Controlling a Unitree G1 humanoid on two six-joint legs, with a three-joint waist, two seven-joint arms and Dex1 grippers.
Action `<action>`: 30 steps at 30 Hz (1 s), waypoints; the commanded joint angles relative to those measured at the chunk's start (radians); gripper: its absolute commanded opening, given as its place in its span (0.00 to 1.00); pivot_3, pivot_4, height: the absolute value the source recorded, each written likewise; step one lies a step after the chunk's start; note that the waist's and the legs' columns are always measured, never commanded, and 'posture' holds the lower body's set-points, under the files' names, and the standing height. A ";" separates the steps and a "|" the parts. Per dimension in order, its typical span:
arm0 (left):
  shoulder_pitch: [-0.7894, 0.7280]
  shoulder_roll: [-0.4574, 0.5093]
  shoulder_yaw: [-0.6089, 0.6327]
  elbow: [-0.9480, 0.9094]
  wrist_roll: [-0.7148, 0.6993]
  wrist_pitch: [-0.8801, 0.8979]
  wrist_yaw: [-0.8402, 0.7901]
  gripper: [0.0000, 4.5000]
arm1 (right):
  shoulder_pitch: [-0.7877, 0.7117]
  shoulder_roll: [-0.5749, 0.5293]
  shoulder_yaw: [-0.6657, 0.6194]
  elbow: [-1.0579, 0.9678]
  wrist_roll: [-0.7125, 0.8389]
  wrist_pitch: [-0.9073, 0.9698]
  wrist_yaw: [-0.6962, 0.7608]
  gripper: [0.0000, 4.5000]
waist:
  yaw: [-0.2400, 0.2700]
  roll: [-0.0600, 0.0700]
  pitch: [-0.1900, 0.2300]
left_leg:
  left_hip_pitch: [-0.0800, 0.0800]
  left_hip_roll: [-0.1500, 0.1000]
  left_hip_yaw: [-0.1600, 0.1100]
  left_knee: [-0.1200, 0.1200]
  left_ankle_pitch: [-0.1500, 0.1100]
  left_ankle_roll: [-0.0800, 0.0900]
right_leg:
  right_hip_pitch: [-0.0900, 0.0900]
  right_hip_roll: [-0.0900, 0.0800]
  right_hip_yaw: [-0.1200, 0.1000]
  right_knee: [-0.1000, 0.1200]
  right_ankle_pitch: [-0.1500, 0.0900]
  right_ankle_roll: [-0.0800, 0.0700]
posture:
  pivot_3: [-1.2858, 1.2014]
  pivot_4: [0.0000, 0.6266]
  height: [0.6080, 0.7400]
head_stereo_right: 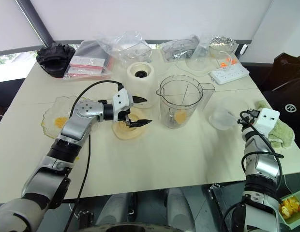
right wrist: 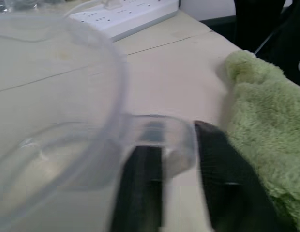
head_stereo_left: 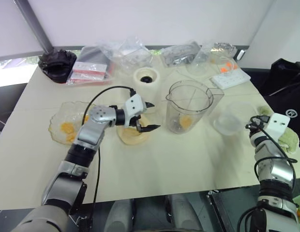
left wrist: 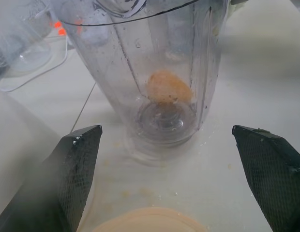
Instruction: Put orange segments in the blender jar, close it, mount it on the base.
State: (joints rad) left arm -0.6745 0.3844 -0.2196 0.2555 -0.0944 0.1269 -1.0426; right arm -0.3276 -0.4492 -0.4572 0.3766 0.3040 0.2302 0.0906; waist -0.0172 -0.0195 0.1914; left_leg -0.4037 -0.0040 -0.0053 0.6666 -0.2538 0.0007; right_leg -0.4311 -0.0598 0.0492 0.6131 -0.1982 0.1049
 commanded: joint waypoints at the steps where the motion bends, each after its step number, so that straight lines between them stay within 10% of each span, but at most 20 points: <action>1: -0.008 0.007 0.002 -0.037 -0.003 -0.019 0.001 1.00 | -0.001 -0.005 -0.010 -0.001 -0.007 -0.014 -0.007 0.01 | 0.004 0.000 0.000 | 0.001 0.000 0.000 0.000 0.000 0.000 | 0.001 0.000 0.000 0.000 0.000 0.000 | 0.52 0.24 1.00; 30: -0.013 -0.022 0.012 -0.009 -0.023 -0.039 0.007 1.00 | -0.050 -0.023 -0.158 -0.440 0.238 0.170 -0.128 0.01 | -0.001 0.004 0.002 | 0.001 0.000 -0.001 -0.001 0.000 0.000 | 0.001 0.000 0.000 0.000 0.000 0.000 | 0.52 0.24 1.00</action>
State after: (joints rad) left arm -0.6733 0.3667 -0.2196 0.2614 -0.1002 0.1073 -1.0361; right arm -0.3413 -0.4311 -0.5834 0.0319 0.5238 0.4038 -0.0339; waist -0.0179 -0.0151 0.1930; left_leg -0.4027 -0.0039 -0.0059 0.6655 -0.2538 0.0007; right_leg -0.4302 -0.0599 0.0491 0.6126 -0.1985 0.1050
